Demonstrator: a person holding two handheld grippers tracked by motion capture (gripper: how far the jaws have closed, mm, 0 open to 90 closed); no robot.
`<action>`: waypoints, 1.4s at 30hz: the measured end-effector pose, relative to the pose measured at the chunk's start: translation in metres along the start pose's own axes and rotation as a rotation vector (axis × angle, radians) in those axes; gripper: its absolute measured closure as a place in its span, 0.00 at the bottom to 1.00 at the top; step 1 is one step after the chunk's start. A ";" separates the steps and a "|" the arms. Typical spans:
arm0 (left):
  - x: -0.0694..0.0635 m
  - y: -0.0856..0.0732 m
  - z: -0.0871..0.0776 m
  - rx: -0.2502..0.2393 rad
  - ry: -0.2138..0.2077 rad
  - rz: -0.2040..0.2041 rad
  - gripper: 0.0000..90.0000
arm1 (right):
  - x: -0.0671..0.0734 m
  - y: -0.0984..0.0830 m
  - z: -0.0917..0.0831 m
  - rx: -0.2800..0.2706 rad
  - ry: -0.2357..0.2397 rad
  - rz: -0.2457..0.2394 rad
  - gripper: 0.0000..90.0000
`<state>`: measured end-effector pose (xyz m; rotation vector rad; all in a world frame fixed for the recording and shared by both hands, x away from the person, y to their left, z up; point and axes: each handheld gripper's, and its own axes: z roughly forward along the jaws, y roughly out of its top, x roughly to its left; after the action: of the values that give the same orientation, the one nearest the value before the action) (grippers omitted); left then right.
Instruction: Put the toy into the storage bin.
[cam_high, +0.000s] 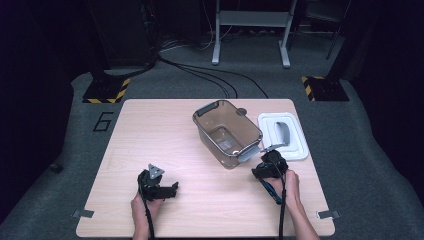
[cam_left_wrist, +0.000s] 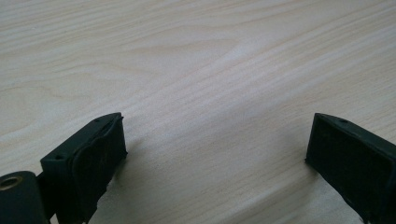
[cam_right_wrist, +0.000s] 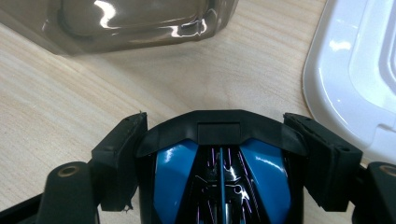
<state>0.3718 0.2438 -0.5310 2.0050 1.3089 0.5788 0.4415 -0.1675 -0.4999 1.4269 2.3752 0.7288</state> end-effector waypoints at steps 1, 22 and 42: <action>0.000 0.000 0.000 0.000 0.000 0.000 0.05 | 0.000 0.000 0.000 0.000 0.000 0.000 0.26; 0.000 0.000 0.000 -0.002 0.002 0.002 0.05 | -0.012 -0.006 -0.052 -0.169 0.037 0.052 0.27; 0.000 0.000 0.000 -0.003 0.001 0.002 0.05 | -0.023 0.003 -0.083 -0.241 0.016 0.053 0.26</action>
<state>0.3718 0.2438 -0.5310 2.0047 1.3058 0.5823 0.4150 -0.2100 -0.4292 1.3904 2.1796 1.0047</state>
